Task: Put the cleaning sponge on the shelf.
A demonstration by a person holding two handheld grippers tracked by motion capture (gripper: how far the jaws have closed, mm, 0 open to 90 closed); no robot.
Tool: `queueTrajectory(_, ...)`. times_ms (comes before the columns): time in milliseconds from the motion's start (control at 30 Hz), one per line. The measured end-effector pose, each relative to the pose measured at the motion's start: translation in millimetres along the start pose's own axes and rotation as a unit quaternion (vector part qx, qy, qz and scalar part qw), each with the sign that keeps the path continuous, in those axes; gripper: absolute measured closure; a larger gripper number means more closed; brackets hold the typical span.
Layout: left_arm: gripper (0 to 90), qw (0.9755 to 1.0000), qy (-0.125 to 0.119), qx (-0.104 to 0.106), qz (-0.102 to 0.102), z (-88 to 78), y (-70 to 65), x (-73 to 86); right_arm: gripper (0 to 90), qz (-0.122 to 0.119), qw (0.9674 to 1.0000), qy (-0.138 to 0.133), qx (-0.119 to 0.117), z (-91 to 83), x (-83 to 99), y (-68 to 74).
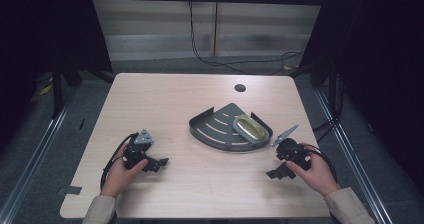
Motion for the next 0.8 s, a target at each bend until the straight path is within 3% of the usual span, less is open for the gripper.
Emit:
queueTrajectory(500, 0.0, 1.0, 0.0, 0.0, 0.0, 0.0, 0.0, 0.0, 14.8, -0.013, 0.9998, -0.014, 0.007, 10.5, 14.5, -2.4)
queueTrajectory(800, 0.0, 1.0, 0.0, 0.0, 0.0, 0.0, 0.0, 0.0, 13.5, -0.033, 0.9985, -0.04, 0.017, 11.6, 21.1, -1.1)
Point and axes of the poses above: each handheld gripper's, and its own axes: z roughly forward along the jaws, x roughly out of its underside, y roughly to its left, the point moved 4 cm from there along z, roughly forward along the jaws, and after that the axes turned 12 degrees about x, right-handed, at the moved point
